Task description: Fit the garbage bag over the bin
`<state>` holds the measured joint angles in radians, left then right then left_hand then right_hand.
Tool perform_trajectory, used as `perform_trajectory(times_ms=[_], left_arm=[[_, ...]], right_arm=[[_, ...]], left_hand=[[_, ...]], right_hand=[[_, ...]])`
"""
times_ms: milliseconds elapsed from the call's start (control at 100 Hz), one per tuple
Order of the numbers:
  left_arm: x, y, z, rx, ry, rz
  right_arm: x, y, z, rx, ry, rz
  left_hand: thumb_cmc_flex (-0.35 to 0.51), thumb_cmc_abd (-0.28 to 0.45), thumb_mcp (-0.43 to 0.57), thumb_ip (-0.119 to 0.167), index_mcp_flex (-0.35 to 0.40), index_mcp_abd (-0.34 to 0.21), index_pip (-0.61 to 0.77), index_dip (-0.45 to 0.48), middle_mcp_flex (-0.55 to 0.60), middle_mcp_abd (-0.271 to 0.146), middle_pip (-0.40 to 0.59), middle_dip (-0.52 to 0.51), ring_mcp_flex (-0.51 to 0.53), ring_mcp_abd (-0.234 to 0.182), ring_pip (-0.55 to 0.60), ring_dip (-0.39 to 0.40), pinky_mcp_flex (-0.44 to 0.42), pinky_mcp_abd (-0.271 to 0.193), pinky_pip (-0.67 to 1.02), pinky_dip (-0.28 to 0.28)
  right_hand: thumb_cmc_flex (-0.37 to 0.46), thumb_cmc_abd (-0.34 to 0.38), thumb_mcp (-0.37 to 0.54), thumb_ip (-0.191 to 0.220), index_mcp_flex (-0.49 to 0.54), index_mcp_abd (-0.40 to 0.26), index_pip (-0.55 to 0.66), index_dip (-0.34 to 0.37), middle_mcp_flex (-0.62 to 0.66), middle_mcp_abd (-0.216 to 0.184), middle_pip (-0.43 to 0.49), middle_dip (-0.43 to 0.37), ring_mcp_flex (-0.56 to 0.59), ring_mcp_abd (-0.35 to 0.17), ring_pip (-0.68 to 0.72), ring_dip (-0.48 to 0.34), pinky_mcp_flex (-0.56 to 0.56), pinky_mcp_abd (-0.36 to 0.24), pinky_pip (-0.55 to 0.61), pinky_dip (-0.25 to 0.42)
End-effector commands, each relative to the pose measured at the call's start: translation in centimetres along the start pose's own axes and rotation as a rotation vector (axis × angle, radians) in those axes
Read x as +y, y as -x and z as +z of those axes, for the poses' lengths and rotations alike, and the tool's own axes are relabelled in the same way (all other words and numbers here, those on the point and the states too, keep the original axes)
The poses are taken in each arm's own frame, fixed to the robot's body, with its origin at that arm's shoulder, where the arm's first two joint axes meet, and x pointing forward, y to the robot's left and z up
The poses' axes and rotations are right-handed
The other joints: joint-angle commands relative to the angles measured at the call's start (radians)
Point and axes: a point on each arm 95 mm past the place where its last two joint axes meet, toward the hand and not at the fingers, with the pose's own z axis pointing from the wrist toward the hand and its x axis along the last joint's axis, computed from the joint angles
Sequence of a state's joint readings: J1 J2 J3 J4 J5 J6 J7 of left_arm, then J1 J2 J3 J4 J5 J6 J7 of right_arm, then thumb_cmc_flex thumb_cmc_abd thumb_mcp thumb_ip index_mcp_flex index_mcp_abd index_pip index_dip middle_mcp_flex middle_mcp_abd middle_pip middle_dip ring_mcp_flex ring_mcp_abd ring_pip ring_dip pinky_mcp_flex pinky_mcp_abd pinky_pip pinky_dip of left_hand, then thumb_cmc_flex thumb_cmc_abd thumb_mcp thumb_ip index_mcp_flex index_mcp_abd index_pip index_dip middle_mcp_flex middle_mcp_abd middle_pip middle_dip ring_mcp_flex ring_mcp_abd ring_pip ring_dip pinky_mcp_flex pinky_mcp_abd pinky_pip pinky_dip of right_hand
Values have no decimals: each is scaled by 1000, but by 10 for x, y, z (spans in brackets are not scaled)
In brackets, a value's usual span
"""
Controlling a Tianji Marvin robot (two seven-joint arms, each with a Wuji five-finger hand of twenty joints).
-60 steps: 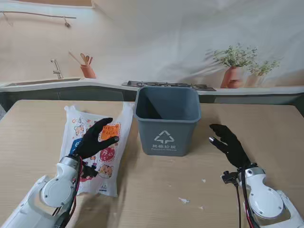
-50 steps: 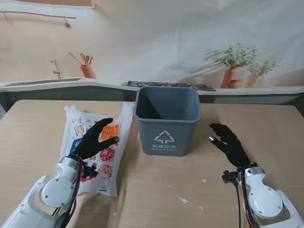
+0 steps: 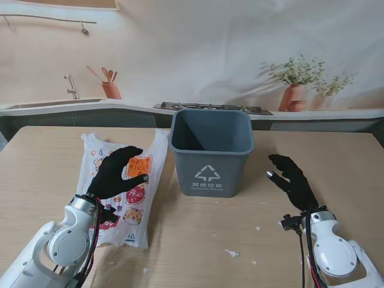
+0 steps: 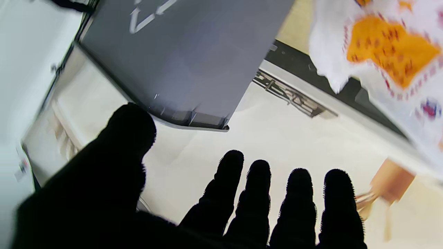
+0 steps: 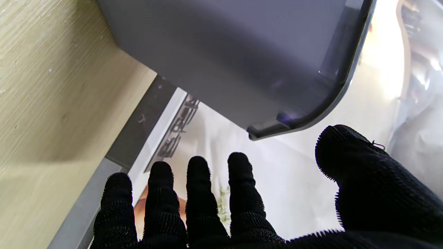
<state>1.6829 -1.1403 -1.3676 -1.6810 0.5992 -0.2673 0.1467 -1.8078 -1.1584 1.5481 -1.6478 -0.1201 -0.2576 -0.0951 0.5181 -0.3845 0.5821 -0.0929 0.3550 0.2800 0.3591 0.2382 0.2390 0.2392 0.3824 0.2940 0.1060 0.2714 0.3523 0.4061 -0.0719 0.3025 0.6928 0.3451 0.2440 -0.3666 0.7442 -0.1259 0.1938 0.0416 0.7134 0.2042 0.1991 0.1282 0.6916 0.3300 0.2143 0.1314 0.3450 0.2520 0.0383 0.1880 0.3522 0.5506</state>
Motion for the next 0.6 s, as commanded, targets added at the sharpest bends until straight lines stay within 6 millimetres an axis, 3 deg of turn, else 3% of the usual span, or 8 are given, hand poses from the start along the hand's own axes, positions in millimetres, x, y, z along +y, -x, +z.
perform_trajectory(times_ms=[0,100,220,450,590], left_arm=[[-30,-6,14,51,-10,88],[-60,-1,35,68,44,320],[-78,12,61,5,101,439],[-89,48,103,-149,306,536],[-88,69,123,-187,401,600]], right_arm=[[-4,1,-4,0,-1,12],[-3,2,-4,0,5,16],[-5,1,-4,-5,-3,12],[-8,1,-3,-12,-14,6],[-9,1,-2,-14,-19,2]], left_hand=[[16,-12,25,31,-16,-26,-2,12,0,-10,18,15,-13,-14,25,16,-11,-20,28,15],[14,-20,56,34,-72,-31,6,17,-34,-31,28,22,-14,-36,8,-5,-8,-12,-21,-11],[22,-30,80,32,-102,-34,-8,6,-36,-38,-21,-6,-23,-50,-50,-23,-9,4,-104,-53],[42,-39,96,36,-133,-48,-33,-10,-39,-49,-86,-42,-40,-82,-151,-31,-5,2,-256,-126],[-15,-51,61,20,-171,-92,-33,-12,-50,-60,-145,-76,-55,-99,-208,-28,-1,-11,-297,-142]], right_hand=[[-5,19,9,22,14,-40,5,0,-25,-26,22,6,13,-23,11,3,6,-22,-22,6],[-6,19,11,22,15,-40,4,0,-22,-27,24,6,13,-22,11,3,6,-23,-22,6],[-8,20,13,21,16,-40,4,1,-23,-28,24,6,15,-23,12,4,7,-22,-22,6],[-7,18,13,21,20,-40,4,3,-20,-27,26,6,15,-24,11,4,7,-21,-22,6],[-8,18,12,21,19,-43,4,3,-20,-29,26,6,15,-25,11,4,7,-22,-22,7]])
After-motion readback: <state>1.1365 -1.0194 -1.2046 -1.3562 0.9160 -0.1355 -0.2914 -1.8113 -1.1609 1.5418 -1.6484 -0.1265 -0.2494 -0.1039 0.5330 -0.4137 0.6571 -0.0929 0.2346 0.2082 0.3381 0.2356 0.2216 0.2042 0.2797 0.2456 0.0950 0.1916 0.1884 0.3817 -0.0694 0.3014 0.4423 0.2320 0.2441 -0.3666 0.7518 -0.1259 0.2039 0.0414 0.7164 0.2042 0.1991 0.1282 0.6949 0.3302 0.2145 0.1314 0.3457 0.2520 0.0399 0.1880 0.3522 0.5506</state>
